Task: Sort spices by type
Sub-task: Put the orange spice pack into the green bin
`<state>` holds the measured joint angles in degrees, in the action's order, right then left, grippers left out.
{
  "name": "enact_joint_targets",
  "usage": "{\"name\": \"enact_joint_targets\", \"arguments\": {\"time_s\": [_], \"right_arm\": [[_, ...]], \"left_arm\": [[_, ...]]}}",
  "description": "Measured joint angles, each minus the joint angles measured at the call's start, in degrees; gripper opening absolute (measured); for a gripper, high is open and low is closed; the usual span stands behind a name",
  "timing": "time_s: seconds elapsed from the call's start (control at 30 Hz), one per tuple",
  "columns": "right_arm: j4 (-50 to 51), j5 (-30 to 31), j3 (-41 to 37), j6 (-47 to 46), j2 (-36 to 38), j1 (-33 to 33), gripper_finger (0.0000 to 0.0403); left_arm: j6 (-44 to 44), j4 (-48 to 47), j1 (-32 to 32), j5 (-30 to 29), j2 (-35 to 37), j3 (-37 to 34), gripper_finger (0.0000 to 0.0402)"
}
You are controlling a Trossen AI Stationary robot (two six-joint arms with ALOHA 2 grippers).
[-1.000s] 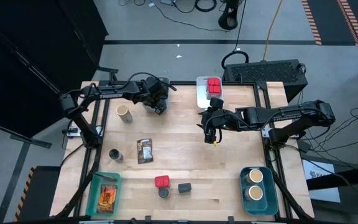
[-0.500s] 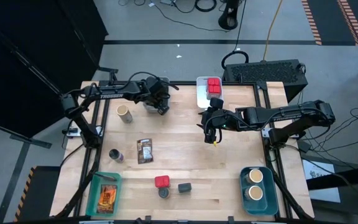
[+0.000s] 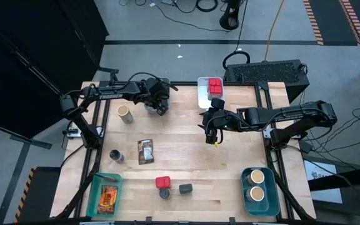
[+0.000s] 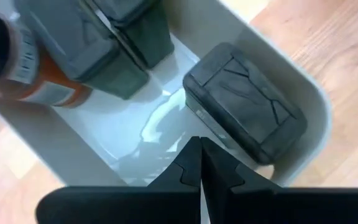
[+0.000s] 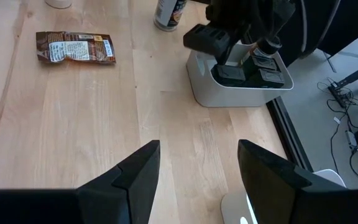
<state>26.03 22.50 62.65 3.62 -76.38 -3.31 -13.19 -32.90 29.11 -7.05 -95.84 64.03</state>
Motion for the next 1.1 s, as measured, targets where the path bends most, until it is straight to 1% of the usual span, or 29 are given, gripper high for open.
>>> {"name": "enact_joint_targets", "arguments": {"time_s": [0.13,0.23,0.3,0.37,0.47,0.6,0.67,0.77,0.9,1.0,1.1], "right_arm": [[-0.44,0.78,0.0,-1.47,0.0,0.0,0.0199],[-1.49,3.22,0.04,-3.38,0.0,-0.02,0.0199],[-1.45,3.04,0.04,-5.11,-0.25,-0.25,0.0199],[-1.52,3.09,0.02,-6.95,-0.91,-1.05,0.0199],[-5.94,3.04,-1.89,-8.15,-1.82,-3.11,0.0199],[-12.36,3.08,-5.05,-8.61,-2.23,-6.15,0.0199],[-14.21,3.1,-5.2,-9.15,-2.23,-7.67,0.0199],[-14.82,3.02,-4.18,-9.22,-2.19,-9.64,0.0199],[-14.16,2.97,0.1,-10.97,-2.51,-12.34,0.0199],[-8.48,2.95,5.24,-13.82,-3.83,-14.54,0.0199],[1.32,2.46,11.62,-20.1,-6.45,-15.99,0.0199]], "left_arm": [[0.44,-1.99,-1.65,-0.71,3.73,0.0,0.0005],[1.02,-4.29,-4.33,-5.59,7.84,0.0,0.0005],[3.4,-3.32,-6.89,-8.26,11.73,-0.95,0.0005],[5.77,-1.4,-10.34,-8.59,15.98,-2.68,0.0005],[6.22,3.56,-16.7,-8.25,23.31,-7.7,0.0003],[3.48,11.34,-28.25,-7.78,33.68,-16.16,0.0003],[2.21,14.98,-33.49,-7.58,37.08,-19.31,0.0003],[2.07,18.83,-39.53,-9.13,39.72,-21.94,0.0004],[3.48,18.25,-45.12,-11.76,39.99,-22.51,0.0004],[4.83,18.35,-48.53,-13.45,40.05,-22.51,0.0004],[4.66,15.54,-50.68,-13.7,40.12,-22.51,0.0004]]}}
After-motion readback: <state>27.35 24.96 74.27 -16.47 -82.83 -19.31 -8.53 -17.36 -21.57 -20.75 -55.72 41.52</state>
